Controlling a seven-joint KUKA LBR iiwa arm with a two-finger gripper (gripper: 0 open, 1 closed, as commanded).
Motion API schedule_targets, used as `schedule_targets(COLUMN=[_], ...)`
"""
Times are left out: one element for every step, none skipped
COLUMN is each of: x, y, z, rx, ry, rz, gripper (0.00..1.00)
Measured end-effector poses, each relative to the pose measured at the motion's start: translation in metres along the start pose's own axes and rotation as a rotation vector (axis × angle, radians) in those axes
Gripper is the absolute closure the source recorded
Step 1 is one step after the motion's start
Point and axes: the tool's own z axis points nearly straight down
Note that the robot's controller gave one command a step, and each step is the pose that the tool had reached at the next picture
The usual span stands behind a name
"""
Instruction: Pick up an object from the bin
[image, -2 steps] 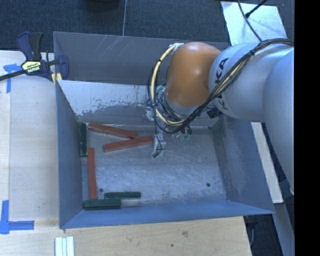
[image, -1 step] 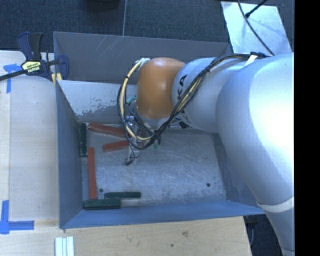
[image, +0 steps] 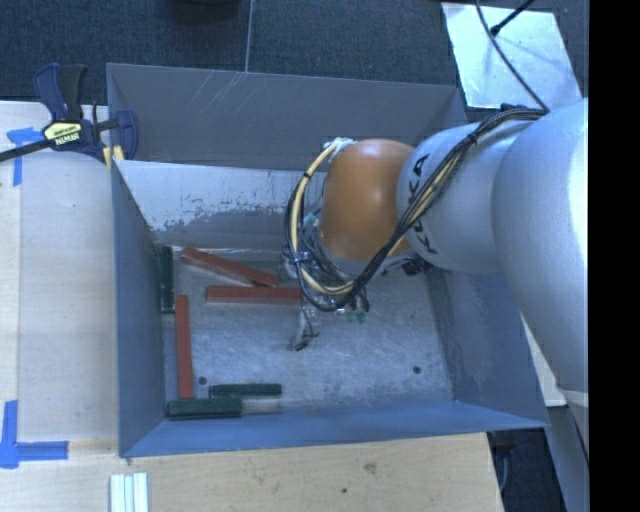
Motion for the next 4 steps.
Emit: schedule_targets(x=[-0.002, -0.044, -0.045, -0.016], y=[0.003, 0.001, -0.012, -0.016], z=[-0.001, -0.117, -0.073, -0.167], rx=[-0.003, -0.002, -0.003, 0.001], ry=[-0.004, -0.013, -0.001, -0.012], rz=[-0.002, -0.247, -0.702, -0.692], gripper=[1.0, 1.0, 1.0, 1.0])
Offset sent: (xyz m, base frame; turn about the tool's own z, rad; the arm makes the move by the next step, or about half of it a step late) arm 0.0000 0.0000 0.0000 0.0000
